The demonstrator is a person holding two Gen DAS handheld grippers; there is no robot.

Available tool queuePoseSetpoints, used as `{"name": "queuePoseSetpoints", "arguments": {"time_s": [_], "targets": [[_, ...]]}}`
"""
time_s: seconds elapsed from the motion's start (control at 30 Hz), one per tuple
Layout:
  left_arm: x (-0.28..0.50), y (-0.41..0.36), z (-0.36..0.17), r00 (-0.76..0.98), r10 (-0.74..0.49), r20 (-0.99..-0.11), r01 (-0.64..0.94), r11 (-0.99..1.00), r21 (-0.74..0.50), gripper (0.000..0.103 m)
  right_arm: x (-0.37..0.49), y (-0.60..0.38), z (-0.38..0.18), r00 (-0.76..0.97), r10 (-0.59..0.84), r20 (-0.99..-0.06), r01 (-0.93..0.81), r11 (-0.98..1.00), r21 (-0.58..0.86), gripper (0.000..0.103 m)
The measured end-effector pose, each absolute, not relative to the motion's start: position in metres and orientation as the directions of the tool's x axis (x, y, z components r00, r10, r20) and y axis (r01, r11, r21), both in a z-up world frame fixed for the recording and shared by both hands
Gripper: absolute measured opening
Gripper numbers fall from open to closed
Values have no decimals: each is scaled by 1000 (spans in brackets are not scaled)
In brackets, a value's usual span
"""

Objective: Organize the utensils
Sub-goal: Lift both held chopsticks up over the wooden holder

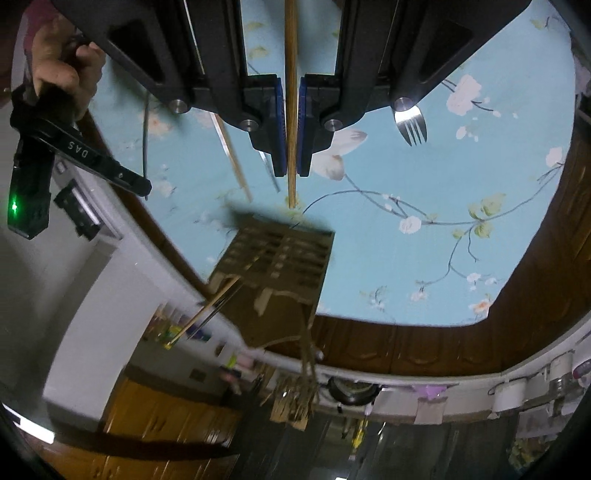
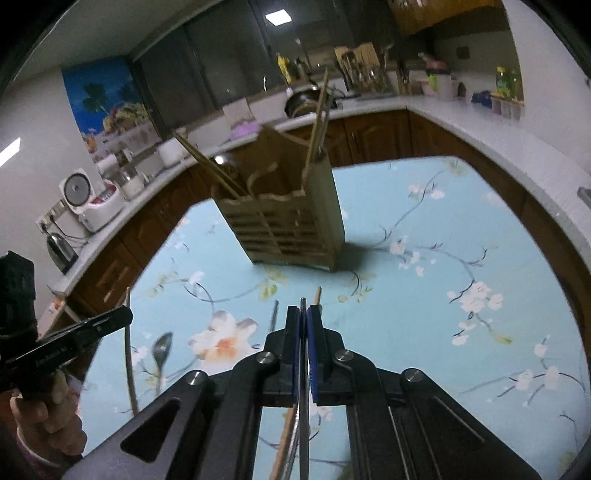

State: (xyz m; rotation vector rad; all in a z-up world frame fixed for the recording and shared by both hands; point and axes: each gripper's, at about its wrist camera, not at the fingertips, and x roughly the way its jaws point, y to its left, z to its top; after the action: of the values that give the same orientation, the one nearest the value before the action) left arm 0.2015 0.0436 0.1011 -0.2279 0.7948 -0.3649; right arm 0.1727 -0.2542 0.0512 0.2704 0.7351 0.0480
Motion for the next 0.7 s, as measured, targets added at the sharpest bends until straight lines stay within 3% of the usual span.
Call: {"name": "queuePoseSetpoints", "arguments": {"time_s": [0.33, 0.7], "targets": [[157, 61, 139, 708, -432, -559, 277, 898, -342, 3, 148, -253, 98, 825, 134, -549, 18, 965, 263, 4], [151, 66, 147, 740, -431, -516, 276, 895, -352, 3, 147, -254, 108, 845, 137, -517, 6, 964, 265, 4]]}}
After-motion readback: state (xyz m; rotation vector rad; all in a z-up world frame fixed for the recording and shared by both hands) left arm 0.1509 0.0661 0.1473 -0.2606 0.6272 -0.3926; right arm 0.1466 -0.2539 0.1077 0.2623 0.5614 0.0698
